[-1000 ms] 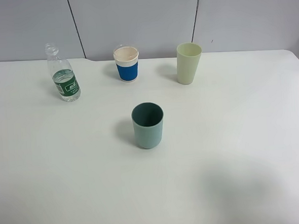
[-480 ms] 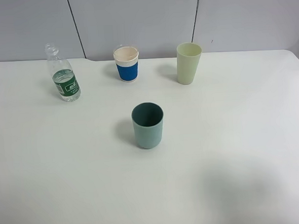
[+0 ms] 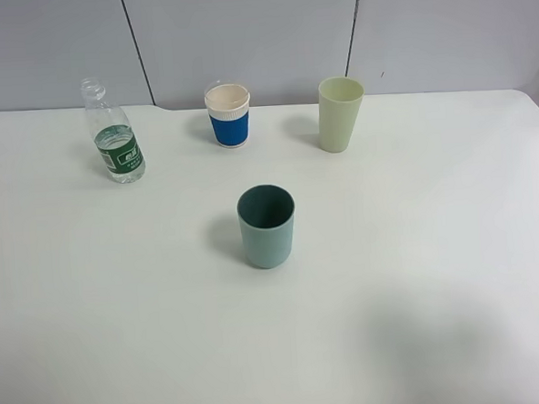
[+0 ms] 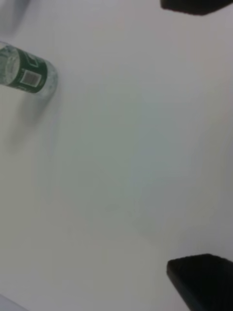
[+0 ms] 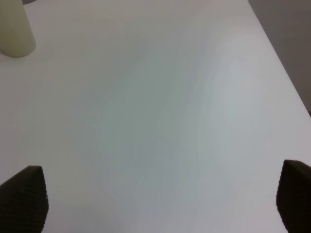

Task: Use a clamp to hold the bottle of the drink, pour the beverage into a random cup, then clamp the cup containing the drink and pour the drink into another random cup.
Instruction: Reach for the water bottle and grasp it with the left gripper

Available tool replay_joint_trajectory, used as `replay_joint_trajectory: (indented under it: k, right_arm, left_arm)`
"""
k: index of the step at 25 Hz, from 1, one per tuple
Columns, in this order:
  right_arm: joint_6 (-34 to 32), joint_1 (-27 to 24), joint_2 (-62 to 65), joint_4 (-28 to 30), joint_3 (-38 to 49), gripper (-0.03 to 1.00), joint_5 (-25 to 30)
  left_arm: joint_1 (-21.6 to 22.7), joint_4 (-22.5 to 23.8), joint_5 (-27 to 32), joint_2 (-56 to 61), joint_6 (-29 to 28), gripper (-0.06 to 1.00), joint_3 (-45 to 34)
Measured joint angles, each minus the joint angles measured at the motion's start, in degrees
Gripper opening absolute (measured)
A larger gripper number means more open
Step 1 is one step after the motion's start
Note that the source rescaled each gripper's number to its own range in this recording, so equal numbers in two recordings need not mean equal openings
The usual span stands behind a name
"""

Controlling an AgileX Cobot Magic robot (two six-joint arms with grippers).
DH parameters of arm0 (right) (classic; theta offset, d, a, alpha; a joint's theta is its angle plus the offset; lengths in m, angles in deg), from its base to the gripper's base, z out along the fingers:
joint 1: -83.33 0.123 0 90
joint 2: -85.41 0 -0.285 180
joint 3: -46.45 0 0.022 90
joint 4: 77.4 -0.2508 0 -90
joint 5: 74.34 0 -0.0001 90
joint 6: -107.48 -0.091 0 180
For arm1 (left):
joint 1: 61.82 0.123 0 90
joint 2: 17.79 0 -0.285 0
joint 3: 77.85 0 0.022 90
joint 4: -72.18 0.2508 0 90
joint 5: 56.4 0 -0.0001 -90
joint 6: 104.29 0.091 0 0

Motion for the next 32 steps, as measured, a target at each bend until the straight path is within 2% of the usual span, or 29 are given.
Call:
replay_joint_trajectory:
  k: [14, 32]
  right_arm:
    - [0.0, 0.0, 0.0, 0.0, 0.0, 1.0, 0.0]
    - [0.0, 0.0, 0.0, 0.0, 0.0, 1.0, 0.0]
  left_arm:
    - [0.0, 0.0, -0.01, -2.54, 0.0, 1.0, -0.01]
    - [0.0, 0.0, -0.07, 0.14, 0.2, 1.0, -0.01]
